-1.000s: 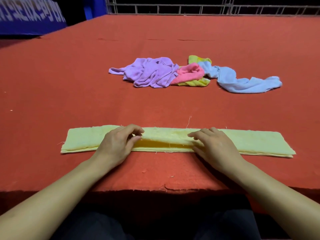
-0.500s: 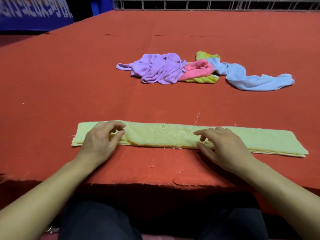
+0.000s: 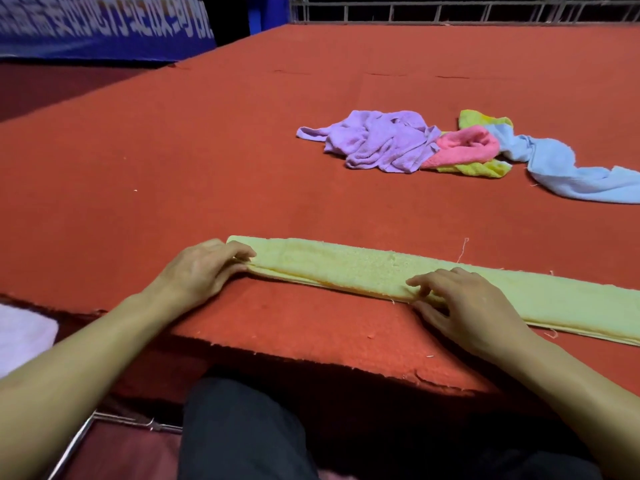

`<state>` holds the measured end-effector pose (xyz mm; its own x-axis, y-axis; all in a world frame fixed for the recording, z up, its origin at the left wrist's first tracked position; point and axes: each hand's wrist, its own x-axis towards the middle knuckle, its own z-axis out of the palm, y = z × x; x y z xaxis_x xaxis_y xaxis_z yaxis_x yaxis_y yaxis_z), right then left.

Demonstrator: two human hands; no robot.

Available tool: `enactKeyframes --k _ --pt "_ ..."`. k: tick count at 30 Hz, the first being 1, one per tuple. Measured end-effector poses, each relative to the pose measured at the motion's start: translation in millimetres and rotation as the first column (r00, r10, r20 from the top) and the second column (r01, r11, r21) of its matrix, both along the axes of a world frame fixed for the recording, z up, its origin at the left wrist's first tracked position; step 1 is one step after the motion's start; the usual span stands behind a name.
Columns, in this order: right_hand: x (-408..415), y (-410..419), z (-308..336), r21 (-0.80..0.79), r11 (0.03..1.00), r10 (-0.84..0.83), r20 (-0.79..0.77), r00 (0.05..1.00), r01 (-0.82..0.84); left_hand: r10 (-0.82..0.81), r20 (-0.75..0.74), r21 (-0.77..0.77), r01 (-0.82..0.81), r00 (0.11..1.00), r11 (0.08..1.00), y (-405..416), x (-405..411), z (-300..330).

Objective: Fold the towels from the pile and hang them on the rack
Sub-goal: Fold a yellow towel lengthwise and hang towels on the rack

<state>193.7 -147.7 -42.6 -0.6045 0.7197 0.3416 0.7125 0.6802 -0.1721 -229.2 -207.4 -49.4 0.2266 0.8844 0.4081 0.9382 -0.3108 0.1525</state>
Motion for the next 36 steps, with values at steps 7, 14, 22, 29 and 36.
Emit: enactKeyframes --k 7,14,22,29,36 --pt "-7 -5 10 0.0 1.0 -0.002 -0.017 1.0 0.002 0.071 0.168 -0.094 -0.056 0.983 0.994 -8 -1 7" --pt "-89 19 16 -0.133 0.987 0.079 -0.112 0.991 -0.094 0.391 0.254 -0.305 -0.31 0.885 0.901 37 -15 12" --pt "-186 42 12 -0.128 0.986 0.099 -0.066 0.993 -0.106 0.341 0.435 -0.326 -0.207 0.833 0.922 45 -21 10" --pt "-241 59 11 -0.338 0.934 0.1 -0.07 0.993 -0.118 0.325 0.737 -0.251 -0.206 0.592 0.946 46 -14 12" --pt "-287 76 24 -0.606 0.74 0.241 -0.169 0.956 -0.294 0.378 0.784 -0.362 -0.133 0.493 0.923 28 -10 11"
